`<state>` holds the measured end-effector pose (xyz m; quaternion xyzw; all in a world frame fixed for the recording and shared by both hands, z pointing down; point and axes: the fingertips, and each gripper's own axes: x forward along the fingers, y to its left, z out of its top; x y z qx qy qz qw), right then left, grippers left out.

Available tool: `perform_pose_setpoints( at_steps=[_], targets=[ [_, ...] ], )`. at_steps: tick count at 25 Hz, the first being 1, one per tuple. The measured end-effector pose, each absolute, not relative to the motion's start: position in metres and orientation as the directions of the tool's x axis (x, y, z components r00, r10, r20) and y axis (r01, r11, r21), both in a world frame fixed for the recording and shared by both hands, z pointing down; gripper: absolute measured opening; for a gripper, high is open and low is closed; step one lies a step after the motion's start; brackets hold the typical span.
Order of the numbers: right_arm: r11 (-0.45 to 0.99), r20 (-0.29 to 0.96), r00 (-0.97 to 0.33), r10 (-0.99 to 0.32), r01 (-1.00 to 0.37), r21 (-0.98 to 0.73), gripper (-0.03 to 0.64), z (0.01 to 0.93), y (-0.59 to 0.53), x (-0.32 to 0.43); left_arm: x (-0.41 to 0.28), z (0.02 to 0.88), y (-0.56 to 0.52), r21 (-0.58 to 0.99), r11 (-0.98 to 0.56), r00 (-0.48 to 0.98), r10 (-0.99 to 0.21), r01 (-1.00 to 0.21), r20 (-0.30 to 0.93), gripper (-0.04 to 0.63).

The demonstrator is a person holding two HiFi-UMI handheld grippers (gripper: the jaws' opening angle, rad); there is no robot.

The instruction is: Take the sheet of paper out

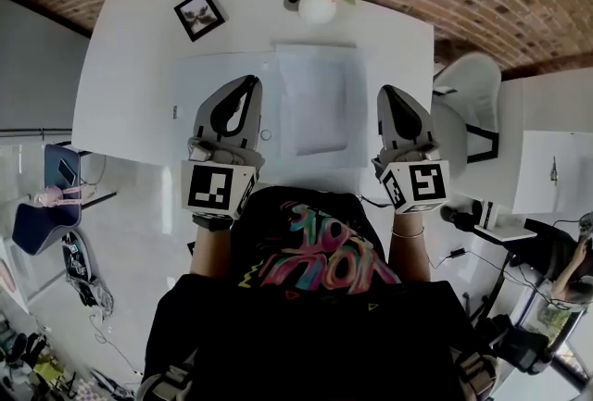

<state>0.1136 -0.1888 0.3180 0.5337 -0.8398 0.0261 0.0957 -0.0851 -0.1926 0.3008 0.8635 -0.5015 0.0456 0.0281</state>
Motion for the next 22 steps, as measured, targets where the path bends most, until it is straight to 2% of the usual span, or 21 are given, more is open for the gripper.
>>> perform_pose_setpoints(
  at_steps=[11, 22],
  targets=[
    [0.392, 0.205, -0.377, -0.903, -0.919, 0.037, 0.02, 0.328, -0.194, 0.113, -0.077, 0.318, -0.203, 0.051, -0.549, 0.551, -0.827, -0.834, 0.112, 0.032],
    [0.406, 0.241, -0.393, -0.887, -0.914, 0.006, 0.02, 0.353, -0.194, 0.109, -0.061, 0.354, -0.205, 0.11, -0.603, 0.612, -0.77, -0.79, 0.179, 0.051]
  ],
)
